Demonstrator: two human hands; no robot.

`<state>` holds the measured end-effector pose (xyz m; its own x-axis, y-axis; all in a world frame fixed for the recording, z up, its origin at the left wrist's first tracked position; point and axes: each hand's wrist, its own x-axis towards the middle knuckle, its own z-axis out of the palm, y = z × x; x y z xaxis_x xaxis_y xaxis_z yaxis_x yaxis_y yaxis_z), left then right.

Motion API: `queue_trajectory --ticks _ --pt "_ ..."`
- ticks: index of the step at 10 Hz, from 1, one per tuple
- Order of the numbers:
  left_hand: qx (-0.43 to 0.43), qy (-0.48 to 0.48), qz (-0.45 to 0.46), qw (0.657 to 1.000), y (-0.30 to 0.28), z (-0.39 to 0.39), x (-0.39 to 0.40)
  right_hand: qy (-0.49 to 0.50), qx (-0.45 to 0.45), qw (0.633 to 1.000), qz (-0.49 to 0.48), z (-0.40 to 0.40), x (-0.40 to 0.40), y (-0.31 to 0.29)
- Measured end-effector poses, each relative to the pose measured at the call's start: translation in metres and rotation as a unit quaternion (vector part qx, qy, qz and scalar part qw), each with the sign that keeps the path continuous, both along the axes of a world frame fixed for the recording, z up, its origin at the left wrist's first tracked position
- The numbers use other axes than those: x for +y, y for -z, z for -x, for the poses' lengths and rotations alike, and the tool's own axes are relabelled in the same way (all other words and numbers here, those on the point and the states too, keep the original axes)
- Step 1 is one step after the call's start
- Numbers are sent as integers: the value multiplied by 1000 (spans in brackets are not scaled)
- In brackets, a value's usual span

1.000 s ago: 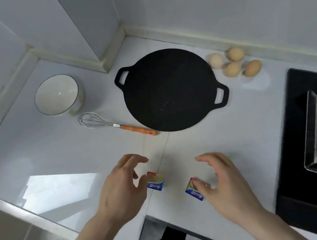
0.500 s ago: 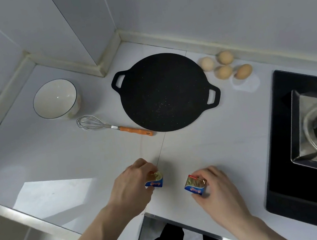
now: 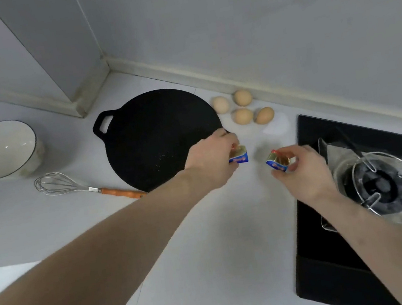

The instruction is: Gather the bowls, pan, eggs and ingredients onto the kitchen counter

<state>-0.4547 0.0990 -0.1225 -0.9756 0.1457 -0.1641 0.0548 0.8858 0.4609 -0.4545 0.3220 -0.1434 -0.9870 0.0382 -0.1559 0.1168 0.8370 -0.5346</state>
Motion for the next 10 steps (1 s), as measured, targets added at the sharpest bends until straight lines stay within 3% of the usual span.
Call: queue_trajectory --ticks 3,6,8,10 --pt "26 19 70 997 31 73 49 1 -25 995 -96 81 13 13" --pt "42 15 91 995 40 74 56 -30 -10 994 -101 84 -5 25" --pt "34 49 83 995 34 59 48 -7 -14 998 -56 61 -2 22" --pt "43 78 12 996 35 -18 33 -24 -4 999 -23 -26 -11 21"
